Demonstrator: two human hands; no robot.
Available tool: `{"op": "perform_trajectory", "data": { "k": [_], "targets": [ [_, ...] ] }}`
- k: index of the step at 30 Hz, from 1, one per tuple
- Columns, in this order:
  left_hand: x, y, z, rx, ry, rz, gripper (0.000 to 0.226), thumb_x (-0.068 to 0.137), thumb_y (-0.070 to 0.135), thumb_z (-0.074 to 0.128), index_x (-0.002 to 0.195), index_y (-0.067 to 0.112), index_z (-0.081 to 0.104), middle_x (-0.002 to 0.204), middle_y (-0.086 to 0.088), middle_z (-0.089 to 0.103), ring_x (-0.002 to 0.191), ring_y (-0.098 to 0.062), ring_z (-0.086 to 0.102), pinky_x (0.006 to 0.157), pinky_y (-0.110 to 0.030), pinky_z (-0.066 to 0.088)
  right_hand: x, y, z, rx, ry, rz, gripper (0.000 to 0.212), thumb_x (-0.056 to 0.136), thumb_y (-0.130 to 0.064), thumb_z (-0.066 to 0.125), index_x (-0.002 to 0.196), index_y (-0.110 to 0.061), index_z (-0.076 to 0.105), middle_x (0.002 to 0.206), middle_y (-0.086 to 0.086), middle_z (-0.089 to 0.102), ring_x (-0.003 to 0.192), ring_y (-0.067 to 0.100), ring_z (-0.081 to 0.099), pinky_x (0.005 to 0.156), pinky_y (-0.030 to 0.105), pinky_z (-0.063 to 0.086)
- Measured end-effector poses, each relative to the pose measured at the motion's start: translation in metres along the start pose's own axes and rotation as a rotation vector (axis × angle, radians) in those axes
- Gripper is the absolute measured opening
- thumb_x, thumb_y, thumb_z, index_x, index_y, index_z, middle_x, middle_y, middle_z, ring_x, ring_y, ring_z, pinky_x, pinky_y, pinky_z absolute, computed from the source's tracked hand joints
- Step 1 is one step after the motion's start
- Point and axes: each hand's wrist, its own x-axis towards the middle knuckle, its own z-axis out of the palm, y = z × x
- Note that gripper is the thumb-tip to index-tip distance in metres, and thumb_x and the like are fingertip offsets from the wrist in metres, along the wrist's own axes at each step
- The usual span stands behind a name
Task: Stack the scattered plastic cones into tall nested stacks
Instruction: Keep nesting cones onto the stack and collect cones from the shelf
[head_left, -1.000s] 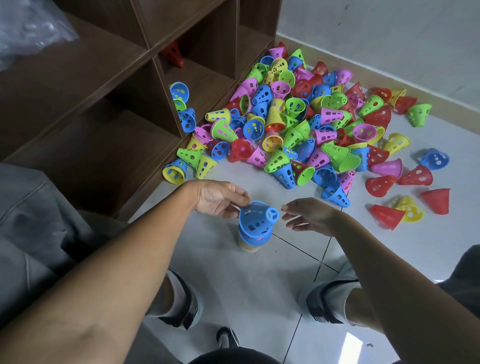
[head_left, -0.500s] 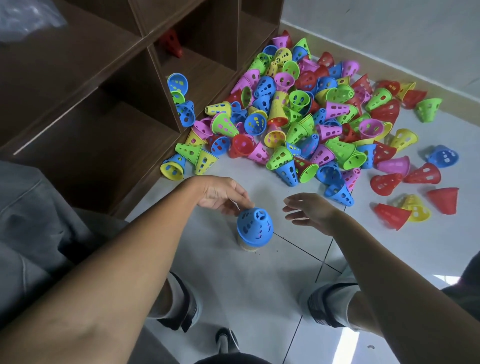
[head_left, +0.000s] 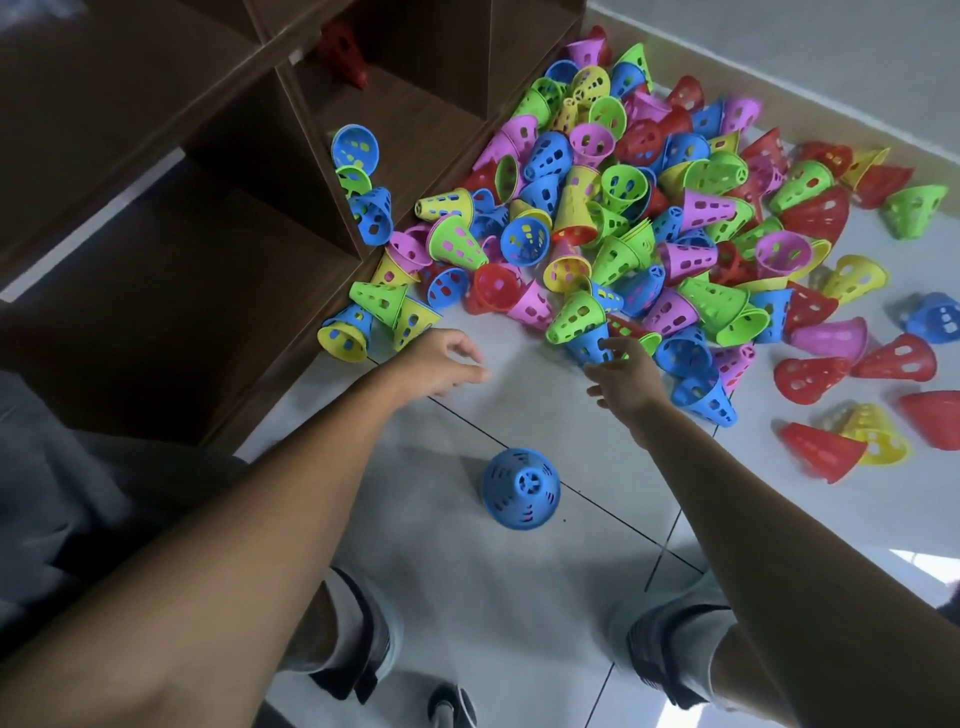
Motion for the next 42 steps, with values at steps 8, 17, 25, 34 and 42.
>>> {"op": "perform_trajectory", "data": {
  "k": [8,17,25,34,42],
  "targets": [
    [0.027,-0.029,-0.012,0.454,0.299,0.095,0.045,0.079,0.027,0.078,0.118,0.013,0.06,0.16,0.001,0.015,0.131,-0.021,0.048,0.102,-0.038,0.044,0.029,0.003,0.0,-0.266,0.362,-0.01,0.045,0.088,-0.026,0.067,0.13,-0.03,0.05,0.129,0.011,0.043,0.106,0.034,0.057,0.093,0.047,0.052],
    [0.034,-0.048,-0.019,0.565,0.332,0.068,0.05,0.083,0.03,0.074,0.125,0.009,0.057,0.157,0.003,0.013,0.119,-0.031,0.055,0.096,-0.046,0.049,0.032,0.011,0.004,-0.168,0.237,0.017,0.061,0.091,-0.02,0.065,0.148,-0.024,0.042,0.136,0.01,0.053,0.114,0.028,0.056,0.081,0.039,0.054],
    [0.019,-0.047,-0.019,0.632,0.379,0.063,0.028,0.084,0.021,0.072,0.106,0.016,0.056,0.134,-0.003,0.03,0.08,-0.026,0.052,0.068,-0.033,0.044,0.025,0.011,-0.006,-0.068,0.326,0.028,0.039,0.088,-0.01,0.06,0.125,-0.021,0.066,0.116,0.007,0.067,0.089,0.024,0.06,0.058,0.026,0.044],
    [0.011,-0.063,-0.019,0.55,0.378,0.1,0.012,0.088,0.006,0.061,0.095,0.013,0.055,0.112,-0.01,0.052,0.093,-0.036,0.058,0.078,-0.043,0.05,0.009,0.023,-0.022,0.179,0.281,0.052,0.006,0.086,-0.019,0.074,0.092,-0.018,0.075,0.091,0.002,0.071,0.089,0.022,0.068,0.072,0.036,0.059],
    [-0.005,-0.068,-0.007,0.34,0.457,0.062,0.013,0.092,0.005,0.056,0.083,0.014,0.052,0.095,-0.009,0.06,0.084,-0.031,0.056,0.068,-0.035,0.043,-0.022,-0.008,-0.025,0.538,-0.093,0.053,0.01,0.091,-0.004,0.067,0.092,-0.012,0.061,0.09,0.007,0.066,0.08,0.017,0.066,0.069,0.024,0.057]
  ]
}}
